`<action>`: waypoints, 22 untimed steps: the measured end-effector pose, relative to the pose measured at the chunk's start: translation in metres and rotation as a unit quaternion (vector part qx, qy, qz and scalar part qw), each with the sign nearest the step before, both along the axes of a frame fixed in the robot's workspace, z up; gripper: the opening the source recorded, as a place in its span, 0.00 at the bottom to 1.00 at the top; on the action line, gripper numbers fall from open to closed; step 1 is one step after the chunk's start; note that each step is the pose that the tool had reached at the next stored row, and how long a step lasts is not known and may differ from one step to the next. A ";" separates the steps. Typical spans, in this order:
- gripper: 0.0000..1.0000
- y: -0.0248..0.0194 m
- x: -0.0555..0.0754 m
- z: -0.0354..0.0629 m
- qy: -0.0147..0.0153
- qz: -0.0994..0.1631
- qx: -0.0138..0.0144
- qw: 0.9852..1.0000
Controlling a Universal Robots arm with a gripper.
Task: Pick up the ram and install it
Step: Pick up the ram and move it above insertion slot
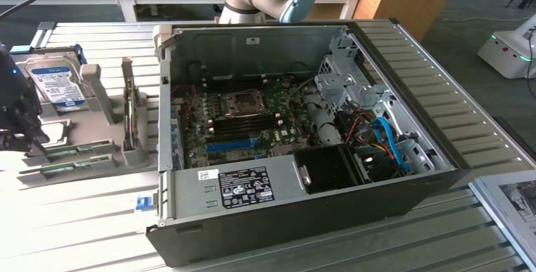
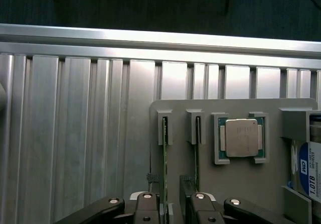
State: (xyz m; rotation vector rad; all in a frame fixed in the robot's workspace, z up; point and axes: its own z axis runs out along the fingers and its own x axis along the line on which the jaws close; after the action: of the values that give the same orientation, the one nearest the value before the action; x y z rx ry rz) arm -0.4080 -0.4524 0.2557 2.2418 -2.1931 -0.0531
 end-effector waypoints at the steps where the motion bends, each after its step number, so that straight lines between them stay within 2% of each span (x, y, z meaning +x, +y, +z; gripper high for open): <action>1: 0.30 0.0000 0.000 0.0000 0.000 0.000 0.000 1.000; 7: 0.30 -0.0001 0.000 -0.0024 0.000 0.000 0.000 1.000; 22: 0.30 -0.0013 0.000 -0.0250 0.000 0.000 0.001 1.000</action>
State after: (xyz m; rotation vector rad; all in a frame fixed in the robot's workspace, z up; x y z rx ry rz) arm -0.4080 -0.4537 0.2307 2.2426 -2.1936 -0.0544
